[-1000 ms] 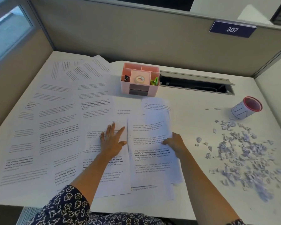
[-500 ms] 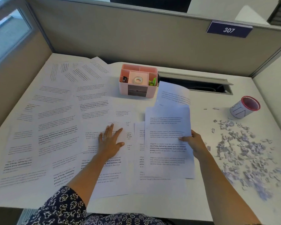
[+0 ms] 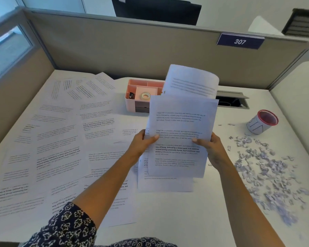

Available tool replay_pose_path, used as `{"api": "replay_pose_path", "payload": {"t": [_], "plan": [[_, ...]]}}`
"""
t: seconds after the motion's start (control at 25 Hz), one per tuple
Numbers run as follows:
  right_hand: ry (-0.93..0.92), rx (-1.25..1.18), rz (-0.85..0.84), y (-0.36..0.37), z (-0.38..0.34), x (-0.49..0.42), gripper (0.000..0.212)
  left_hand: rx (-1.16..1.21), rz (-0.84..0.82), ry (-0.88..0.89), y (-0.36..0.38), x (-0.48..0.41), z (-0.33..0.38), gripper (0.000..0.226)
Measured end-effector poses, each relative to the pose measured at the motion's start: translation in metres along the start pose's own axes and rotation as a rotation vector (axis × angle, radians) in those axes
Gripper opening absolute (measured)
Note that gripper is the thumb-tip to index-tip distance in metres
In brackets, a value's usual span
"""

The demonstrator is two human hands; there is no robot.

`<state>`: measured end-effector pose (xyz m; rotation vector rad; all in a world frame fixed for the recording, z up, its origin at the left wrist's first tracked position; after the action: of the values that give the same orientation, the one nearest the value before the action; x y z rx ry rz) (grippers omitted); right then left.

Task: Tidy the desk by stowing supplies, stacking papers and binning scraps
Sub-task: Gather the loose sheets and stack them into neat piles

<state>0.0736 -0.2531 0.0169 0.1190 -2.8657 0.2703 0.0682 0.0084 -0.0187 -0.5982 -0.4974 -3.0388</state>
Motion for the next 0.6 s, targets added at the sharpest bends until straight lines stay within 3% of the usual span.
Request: {"api": "replay_pose_path", "payload": {"t": [0.12,0.32,0.6], "plan": [[-0.110,-0.051,-0.028,0.000,-0.017,-0.005,0.052,0.077,0.017,0.043,0.014,-0.009,0.012,0.049],[-0.155,-0.108,0.038,0.000,-0.033,-0.014,0.032,0.155,0.069,0.139,0.035,-0.015,0.036,0.035],[-0.327,-0.168,0.122,-0.012,-0.075,-0.016,0.027,0.108,0.060,0.341,0.059,-0.001,0.087,0.035]]}}
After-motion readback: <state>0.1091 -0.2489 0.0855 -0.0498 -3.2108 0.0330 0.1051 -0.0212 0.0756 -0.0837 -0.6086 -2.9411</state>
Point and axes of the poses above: each hand's wrist, its own x-axis away from the middle knuckle, its own y-axis out of the palm, z = x × y, the point moved 3 cm from there along -x, towards the middle knuckle, and after that the axes turned 14 degrees about x, right-handed, at the moved point
